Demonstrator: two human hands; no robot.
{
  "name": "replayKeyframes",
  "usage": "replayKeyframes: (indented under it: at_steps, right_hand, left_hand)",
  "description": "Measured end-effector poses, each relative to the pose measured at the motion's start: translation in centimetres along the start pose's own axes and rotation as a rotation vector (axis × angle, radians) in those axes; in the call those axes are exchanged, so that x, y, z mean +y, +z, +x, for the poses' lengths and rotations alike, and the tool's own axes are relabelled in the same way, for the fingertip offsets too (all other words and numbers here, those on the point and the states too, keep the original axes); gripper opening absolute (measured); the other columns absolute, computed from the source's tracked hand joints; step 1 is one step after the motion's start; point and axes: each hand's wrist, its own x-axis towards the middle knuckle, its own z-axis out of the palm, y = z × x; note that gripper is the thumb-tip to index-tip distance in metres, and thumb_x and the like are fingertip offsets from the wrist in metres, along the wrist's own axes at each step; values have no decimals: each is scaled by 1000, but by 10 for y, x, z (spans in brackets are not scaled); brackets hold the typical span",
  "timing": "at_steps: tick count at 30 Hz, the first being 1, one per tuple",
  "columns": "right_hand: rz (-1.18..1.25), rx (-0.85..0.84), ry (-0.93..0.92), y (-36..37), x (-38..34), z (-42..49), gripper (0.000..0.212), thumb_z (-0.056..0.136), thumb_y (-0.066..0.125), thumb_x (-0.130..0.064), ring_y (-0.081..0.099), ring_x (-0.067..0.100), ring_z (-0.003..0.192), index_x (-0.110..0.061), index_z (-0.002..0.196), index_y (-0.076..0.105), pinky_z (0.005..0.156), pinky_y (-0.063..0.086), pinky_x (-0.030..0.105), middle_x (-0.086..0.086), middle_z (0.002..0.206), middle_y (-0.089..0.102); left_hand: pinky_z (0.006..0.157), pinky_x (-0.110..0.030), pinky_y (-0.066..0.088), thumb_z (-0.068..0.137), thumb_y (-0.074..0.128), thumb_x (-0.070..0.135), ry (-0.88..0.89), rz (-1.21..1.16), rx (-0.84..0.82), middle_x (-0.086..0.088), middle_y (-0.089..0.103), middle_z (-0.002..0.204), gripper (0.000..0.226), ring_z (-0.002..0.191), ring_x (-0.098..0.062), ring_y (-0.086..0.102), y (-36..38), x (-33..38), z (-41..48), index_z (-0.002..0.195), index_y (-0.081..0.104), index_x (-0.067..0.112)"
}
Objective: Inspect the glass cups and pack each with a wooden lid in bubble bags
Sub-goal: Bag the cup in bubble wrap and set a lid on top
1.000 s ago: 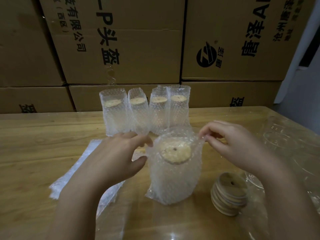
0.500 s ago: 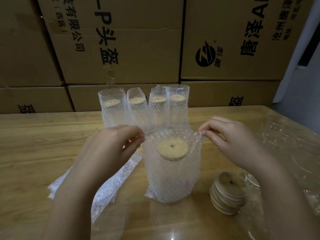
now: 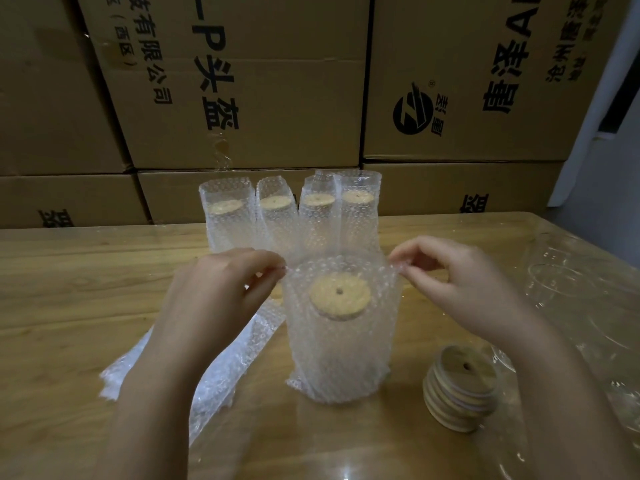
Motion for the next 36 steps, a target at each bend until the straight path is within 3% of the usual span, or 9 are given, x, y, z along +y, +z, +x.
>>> replayKeyframes:
  at_steps: [4,7,12,15,19,23,29,33,36]
  right_hand:
    - [227,-321,189,6,13,1,110,44,75,-75,48,-11,115,-77,122,-2,97,42,17,-36,132,40]
    - [182,-502,248,29,21,6,133,38,78,-73,36,-9,120,-62,135,-12,101,33,18,-29,137,26]
    - [375,-570,218,60,26,22,102,57,89,-42,45,-27,107,-51,133,21,85,37,-2,-46,114,50]
    - [397,-503,221,73,27,28,103,52,87,-54,44,-13,123,-54,133,25,105,36,14,-34,130,48]
    - [460,-417,273,75,35,34,92,47,87,-59,51,-17,110,-54,124,36,89,42,5,-38,116,56]
    - [534,-281,439,63,52,43,111,30,87,-64,61,10,112,-34,128,46,98,49,38,-11,122,61]
    - [506,-18,569,12,72,81,71,42,86,-49,65,19,98,-33,106,59,77,57,40,-1,115,64]
    - [312,228,685,-5,103,121,71,64,86,-29,61,18,91,-16,123,49,63,52,34,5,116,59]
    - [218,420,822,0,125,152,87,67,85,-30,54,30,113,-12,135,35,87,51,43,11,135,45]
  left_hand:
    - [63,-30,56,86,65,23,-144,-344,-69,17,70,76,7,69,-2,68,14,-11,0,84,71,26]
    - [62,-25,55,85,67,13,-271,-735,-94,5,71,81,10,71,-11,70,28,-15,-1,82,68,22]
    - [54,-23,54,76,67,23,-448,-1107,3,-12,73,85,17,69,-17,69,53,-24,-5,92,67,18]
    - [51,-22,51,76,65,26,-519,-1229,7,-3,72,76,9,65,-13,67,68,-23,-7,75,70,19]
    - [46,-22,49,91,57,7,-787,-1357,136,-6,65,67,23,54,-12,61,96,-28,-10,73,68,16]
    - [38,-17,44,96,50,5,-1038,-1287,208,-7,63,61,20,41,-7,55,129,-29,-17,77,58,7]
    - [35,-20,39,95,51,3,-1029,-1181,72,-7,61,58,17,40,-7,51,162,-22,-35,79,57,1]
    - [34,-20,36,93,54,3,-942,-1065,-7,-1,61,53,20,38,-10,48,173,-23,-37,74,55,4]
    - [38,-22,36,93,55,3,-887,-998,-34,-2,61,54,22,39,-13,47,179,-24,-39,71,55,9]
